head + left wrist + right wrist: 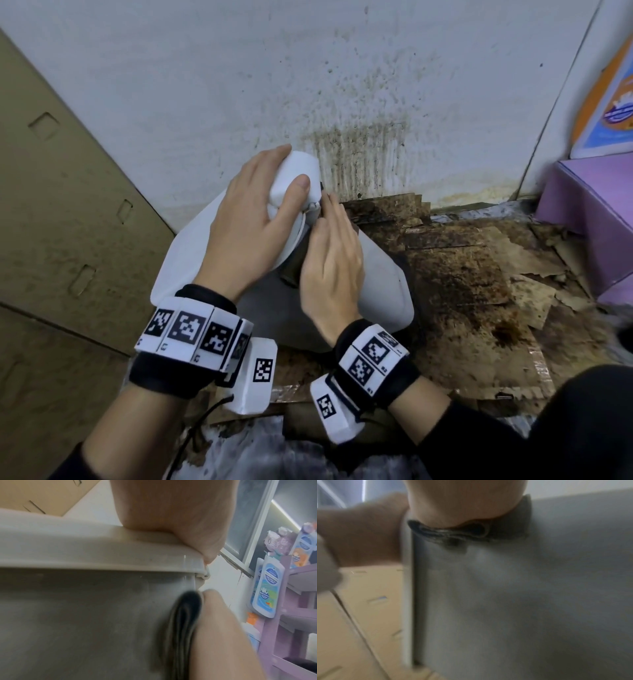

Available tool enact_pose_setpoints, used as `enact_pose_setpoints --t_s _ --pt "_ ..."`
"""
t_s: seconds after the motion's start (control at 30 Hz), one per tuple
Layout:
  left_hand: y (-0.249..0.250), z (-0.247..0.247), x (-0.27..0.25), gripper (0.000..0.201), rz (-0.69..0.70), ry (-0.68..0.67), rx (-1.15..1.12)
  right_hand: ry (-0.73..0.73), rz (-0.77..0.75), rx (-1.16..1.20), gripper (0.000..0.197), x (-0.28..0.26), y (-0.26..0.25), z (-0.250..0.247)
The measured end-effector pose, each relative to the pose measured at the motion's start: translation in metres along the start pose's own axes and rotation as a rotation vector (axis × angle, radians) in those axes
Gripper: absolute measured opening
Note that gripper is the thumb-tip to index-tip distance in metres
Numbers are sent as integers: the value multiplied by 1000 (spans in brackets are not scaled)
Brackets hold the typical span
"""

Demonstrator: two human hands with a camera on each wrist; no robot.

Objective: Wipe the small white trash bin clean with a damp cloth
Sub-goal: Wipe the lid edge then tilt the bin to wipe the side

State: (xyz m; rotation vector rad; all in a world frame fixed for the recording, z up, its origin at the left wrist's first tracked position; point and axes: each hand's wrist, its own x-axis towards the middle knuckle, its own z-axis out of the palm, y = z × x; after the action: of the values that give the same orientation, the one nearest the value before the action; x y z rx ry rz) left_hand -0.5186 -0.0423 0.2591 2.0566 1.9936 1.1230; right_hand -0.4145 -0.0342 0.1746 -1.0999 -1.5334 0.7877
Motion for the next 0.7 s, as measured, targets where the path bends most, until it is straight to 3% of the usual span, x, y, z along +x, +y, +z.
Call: enact_pose_setpoints --t_s 0.1,0.2,0.4,0.57,0.7 --pt "1 -1 1 52 -5 -18 -3 23 -133 -22 56 -1 35 -11" --pt "-3 -5 3 52 -25 -22 -14 -28 -127 -44 55 -4 84 -28" --pt "-1 -8 0 51 -43 -31 -33 -39 168 -71 55 -26 156 -60" --pt "4 -5 1 51 -33 -36 -17 -53 355 3 59 -25 160 -64" --pt "4 -7 -1 51 -30 -46 -2 -32 398 61 64 -23 154 -62"
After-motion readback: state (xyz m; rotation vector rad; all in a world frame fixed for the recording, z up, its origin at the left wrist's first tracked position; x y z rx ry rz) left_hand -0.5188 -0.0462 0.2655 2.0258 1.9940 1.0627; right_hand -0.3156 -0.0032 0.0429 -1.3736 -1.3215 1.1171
